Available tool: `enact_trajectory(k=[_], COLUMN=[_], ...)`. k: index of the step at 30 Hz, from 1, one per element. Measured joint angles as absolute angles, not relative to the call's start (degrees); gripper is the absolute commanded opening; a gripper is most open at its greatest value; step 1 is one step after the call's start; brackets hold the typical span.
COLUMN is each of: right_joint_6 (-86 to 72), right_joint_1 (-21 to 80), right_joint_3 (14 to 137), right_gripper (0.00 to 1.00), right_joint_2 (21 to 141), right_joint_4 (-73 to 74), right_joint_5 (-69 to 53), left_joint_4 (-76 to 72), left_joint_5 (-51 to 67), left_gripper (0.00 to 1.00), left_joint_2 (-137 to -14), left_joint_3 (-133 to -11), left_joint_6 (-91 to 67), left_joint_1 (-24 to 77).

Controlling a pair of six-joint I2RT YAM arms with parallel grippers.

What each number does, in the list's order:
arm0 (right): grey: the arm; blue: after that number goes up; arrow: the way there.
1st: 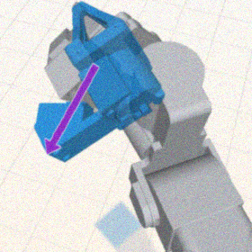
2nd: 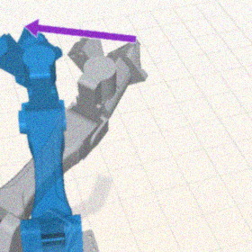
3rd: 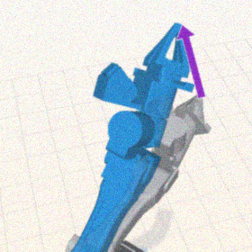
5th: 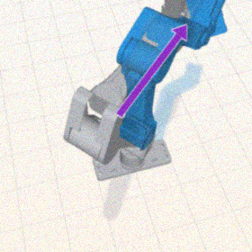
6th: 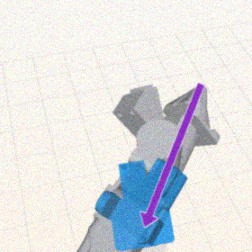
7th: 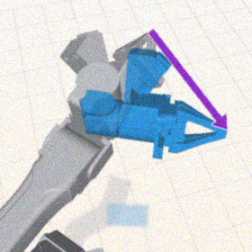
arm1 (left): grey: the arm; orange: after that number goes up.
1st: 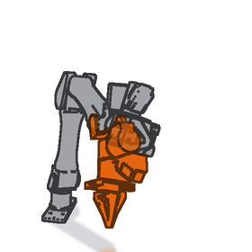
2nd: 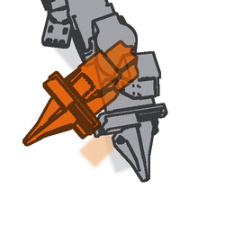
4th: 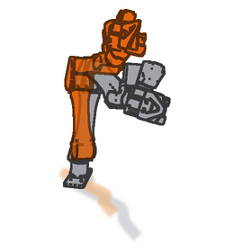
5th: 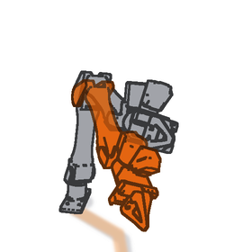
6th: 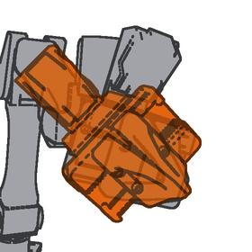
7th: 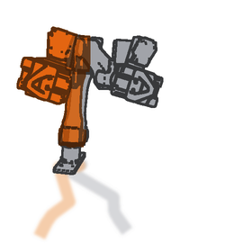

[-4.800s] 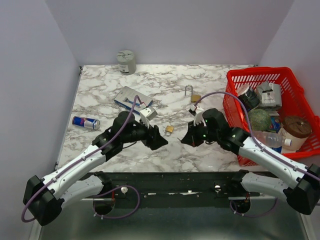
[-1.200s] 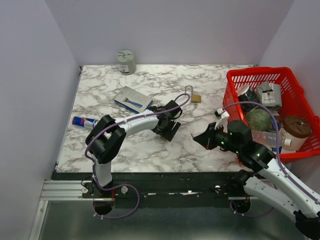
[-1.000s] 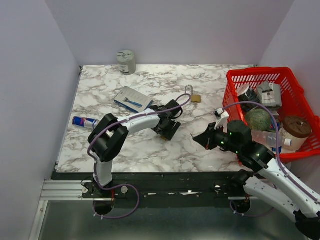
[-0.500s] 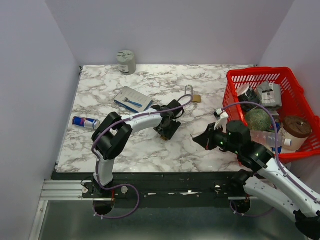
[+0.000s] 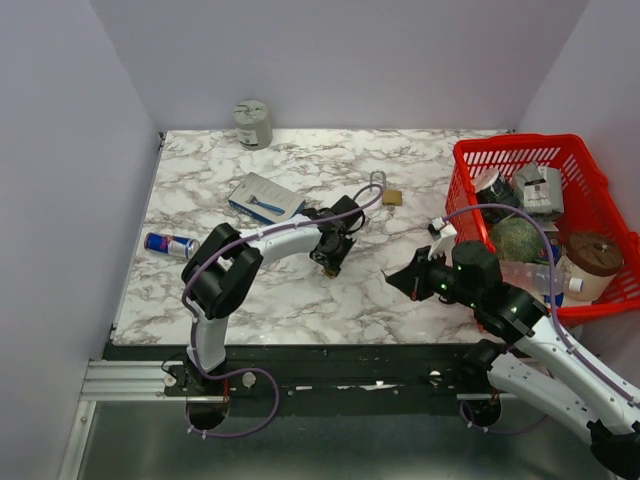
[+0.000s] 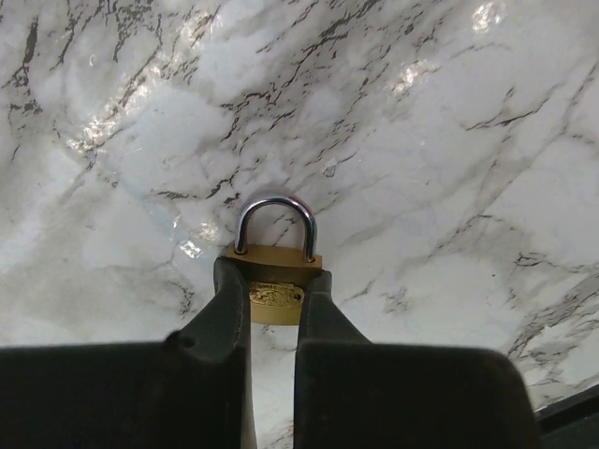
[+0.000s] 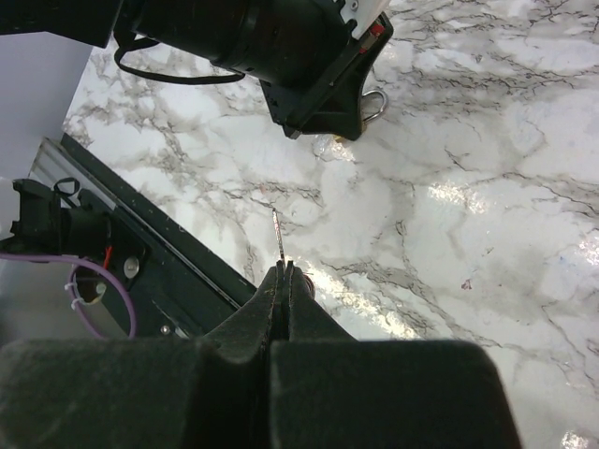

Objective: Unlock with the key

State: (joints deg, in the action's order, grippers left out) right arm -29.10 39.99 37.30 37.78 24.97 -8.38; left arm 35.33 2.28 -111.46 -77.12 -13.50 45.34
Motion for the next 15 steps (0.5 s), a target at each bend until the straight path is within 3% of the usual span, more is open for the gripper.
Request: enact_trajectory(k=[9,15], right_joint_6=[-28.97,-29.69], right_joint_1=[39.99,40.23], right_joint_3=[37.3,36.88], right_gripper=[0.01,0.01], right_joint_2=[38.46,44.03], right_joint_4=[26.72,23.86], right_joint_5=[-5.96,-5.37], left_joint_4=[26.55,17.41], left_joint_5=[9.82,15.18], left_gripper=[0.0,0.0], left_joint_2=[-106.76,-96.49], left_joint_3=[-70.17,-60.88], left_joint_6=[-18.7,-27.92], left_joint_1=[41.04,34.35])
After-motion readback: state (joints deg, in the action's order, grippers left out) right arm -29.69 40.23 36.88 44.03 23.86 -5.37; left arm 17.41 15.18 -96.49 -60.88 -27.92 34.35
